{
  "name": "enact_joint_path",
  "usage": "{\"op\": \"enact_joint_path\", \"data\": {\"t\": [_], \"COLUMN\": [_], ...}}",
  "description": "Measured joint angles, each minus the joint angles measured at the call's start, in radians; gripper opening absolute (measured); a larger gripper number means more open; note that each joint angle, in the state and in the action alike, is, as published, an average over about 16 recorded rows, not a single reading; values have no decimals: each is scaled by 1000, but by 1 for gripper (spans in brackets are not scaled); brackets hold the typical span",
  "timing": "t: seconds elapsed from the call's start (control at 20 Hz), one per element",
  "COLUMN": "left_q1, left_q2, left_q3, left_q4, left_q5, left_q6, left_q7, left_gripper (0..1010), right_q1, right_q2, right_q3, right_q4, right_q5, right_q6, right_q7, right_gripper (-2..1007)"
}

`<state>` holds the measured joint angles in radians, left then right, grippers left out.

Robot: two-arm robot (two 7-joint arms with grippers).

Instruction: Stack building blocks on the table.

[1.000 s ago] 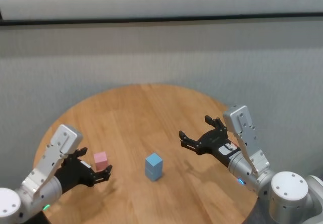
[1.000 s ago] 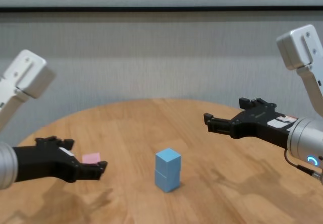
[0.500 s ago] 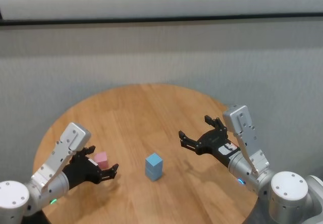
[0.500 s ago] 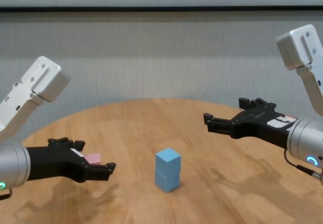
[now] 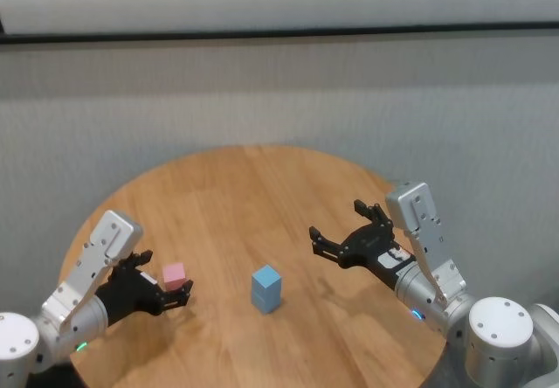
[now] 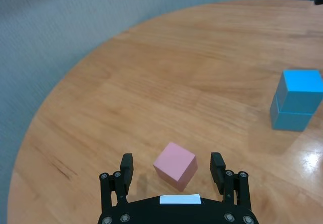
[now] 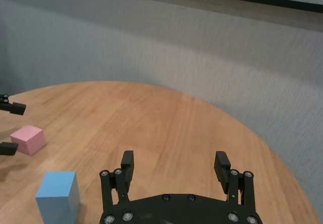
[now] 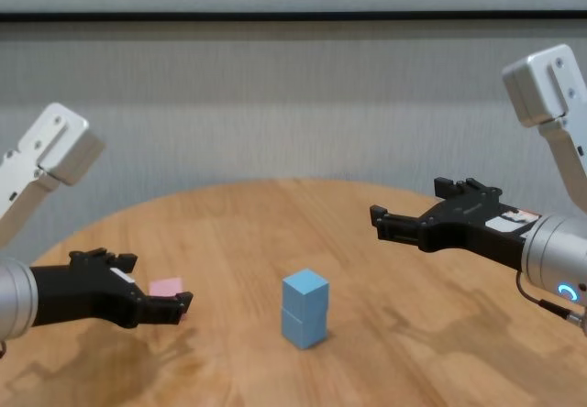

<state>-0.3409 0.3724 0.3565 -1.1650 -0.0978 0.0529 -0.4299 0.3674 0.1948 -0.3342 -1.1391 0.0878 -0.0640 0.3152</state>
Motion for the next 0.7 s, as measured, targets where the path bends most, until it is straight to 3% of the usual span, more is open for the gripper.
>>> {"op": "enact_joint_path", "data": {"t": [0.7], "left_q1": [-35], "left_q2": [-20], "left_q3": [3], "left_q4": [93], "left_q5": [-25], "left_q6": [-27], "left_q7": [-28], "left_gripper": [1002], "right_q1": [0], "right_q2": [0], "right_q3": [0], "right_q4": [0], "right_q5": [0], "right_q6": [0], "right_q7": [0], "right_gripper": [1003]}}
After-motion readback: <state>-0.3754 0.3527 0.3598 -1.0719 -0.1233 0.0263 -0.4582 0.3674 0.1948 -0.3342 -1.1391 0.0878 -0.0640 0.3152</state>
